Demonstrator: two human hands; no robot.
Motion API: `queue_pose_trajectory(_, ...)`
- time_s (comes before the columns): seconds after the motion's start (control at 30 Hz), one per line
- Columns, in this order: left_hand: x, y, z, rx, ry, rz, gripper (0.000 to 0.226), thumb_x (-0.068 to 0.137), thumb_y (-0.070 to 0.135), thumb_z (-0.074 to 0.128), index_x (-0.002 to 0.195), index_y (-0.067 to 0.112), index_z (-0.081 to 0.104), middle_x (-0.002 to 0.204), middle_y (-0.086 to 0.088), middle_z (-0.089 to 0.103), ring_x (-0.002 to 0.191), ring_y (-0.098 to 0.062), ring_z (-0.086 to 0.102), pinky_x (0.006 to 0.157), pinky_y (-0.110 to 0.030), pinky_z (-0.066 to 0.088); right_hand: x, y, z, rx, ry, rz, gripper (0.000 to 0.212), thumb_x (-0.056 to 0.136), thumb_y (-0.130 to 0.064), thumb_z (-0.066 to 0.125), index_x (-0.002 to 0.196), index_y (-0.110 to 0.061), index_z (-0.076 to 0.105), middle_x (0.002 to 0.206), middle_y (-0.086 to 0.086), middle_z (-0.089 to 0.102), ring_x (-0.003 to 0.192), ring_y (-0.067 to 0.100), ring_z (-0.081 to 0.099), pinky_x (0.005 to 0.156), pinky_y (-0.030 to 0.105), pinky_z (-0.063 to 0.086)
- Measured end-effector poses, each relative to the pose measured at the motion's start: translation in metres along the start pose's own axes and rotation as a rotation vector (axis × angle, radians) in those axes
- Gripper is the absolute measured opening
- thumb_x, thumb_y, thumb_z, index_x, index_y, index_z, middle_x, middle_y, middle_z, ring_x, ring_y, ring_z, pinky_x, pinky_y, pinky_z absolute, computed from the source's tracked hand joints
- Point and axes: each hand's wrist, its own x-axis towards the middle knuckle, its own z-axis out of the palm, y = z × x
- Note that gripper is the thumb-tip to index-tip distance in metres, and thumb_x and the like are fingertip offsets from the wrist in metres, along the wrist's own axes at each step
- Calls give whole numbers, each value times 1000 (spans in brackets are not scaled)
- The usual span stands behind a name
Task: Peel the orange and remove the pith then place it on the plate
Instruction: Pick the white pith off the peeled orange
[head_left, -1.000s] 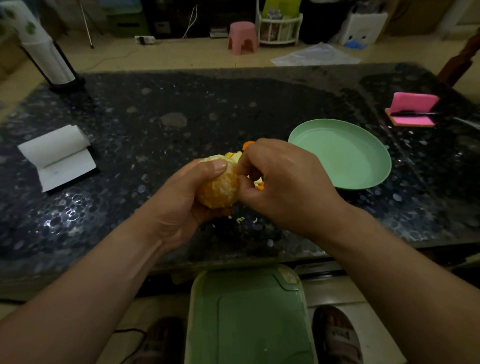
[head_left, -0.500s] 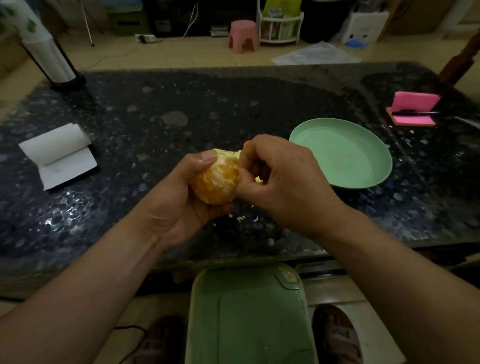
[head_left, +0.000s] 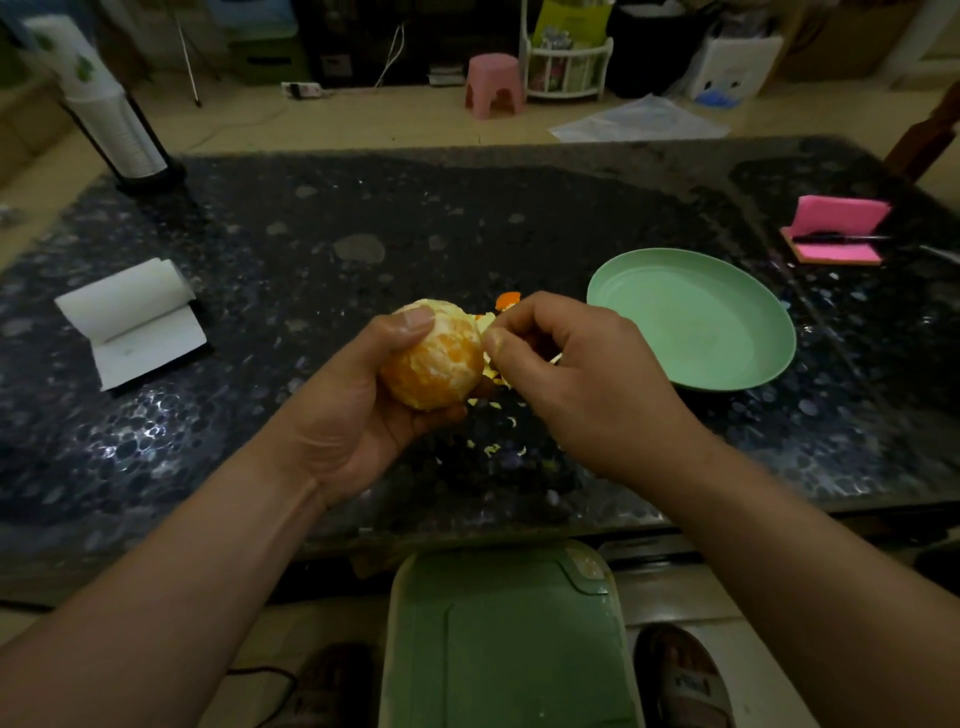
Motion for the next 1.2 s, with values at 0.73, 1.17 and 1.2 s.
queue_pose_trajectory(0.73, 3, -11, 1, 96, -10, 63, 63, 75, 34, 78, 134, 16, 65, 113, -8, 77, 92, -23, 77, 66, -33, 62, 0, 5, 3, -8, 55, 63, 13, 95, -19, 71, 82, -15, 72, 66, -8, 67, 59, 7, 61, 54, 22, 48)
queue_pose_trajectory(1.17, 4, -7, -3, 17, -18, 42, 72, 70, 42, 77, 136, 16, 67, 128, -16, 74, 103, -32, 74, 68, -34, 63, 2, 2, -9, 281, -79, 241, 22, 107, -18, 59, 93, -19, 76, 83, -2, 77, 69, 13, 69, 59, 32, 57)
queue_pose_trajectory(1.2, 4, -7, -4, 32, -13, 49, 71, 71, 41, 77, 137, 16, 66, 129, -16, 73, 104, -33, 74, 68, -34, 63, 1, 2, -8, 258, -77, 232, 22, 107, -19, 60, 93, -19, 76, 84, 0, 77, 71, 17, 70, 59, 34, 58)
